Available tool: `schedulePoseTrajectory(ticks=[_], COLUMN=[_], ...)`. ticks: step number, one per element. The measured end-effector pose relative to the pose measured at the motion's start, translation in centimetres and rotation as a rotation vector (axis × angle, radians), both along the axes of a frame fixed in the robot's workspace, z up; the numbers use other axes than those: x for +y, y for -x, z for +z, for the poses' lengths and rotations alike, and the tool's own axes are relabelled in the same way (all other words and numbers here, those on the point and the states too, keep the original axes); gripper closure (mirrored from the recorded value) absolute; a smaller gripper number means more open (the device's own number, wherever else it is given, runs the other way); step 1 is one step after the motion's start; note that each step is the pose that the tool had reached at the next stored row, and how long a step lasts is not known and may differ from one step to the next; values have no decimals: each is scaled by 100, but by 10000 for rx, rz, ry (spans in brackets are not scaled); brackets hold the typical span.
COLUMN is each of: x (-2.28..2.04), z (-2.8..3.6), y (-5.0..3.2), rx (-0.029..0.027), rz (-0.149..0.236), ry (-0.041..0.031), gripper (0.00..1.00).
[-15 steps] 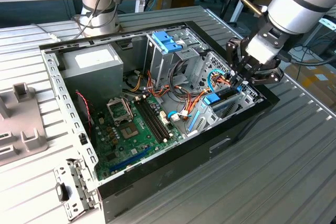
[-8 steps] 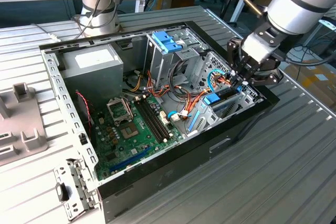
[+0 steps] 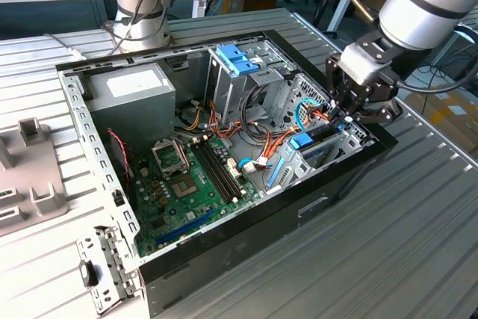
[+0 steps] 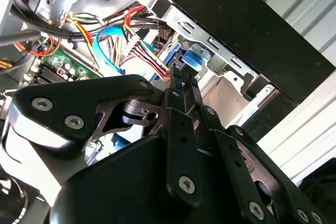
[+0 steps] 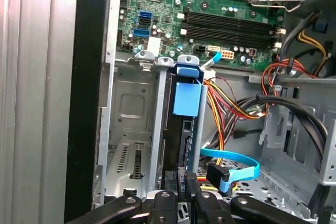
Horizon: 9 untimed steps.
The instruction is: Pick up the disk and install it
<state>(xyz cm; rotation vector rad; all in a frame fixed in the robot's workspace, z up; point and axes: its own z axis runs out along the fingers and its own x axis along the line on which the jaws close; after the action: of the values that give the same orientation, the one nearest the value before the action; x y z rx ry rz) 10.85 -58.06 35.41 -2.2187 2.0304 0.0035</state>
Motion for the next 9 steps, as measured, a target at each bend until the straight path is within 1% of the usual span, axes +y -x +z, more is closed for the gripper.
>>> schedulePoseTrajectory(ticks=[1,2,6,8,9], x=[0,0,0,0,0], z=[-2,-4,-9,-12,-14], y=[0,0,0,1,1], rx=[0,-1,0,-1,0], rz=[-143,-369,-873,-1237,-1357], ry=[0,-1,0,1,0], gripper=[81,81,81,81,81])
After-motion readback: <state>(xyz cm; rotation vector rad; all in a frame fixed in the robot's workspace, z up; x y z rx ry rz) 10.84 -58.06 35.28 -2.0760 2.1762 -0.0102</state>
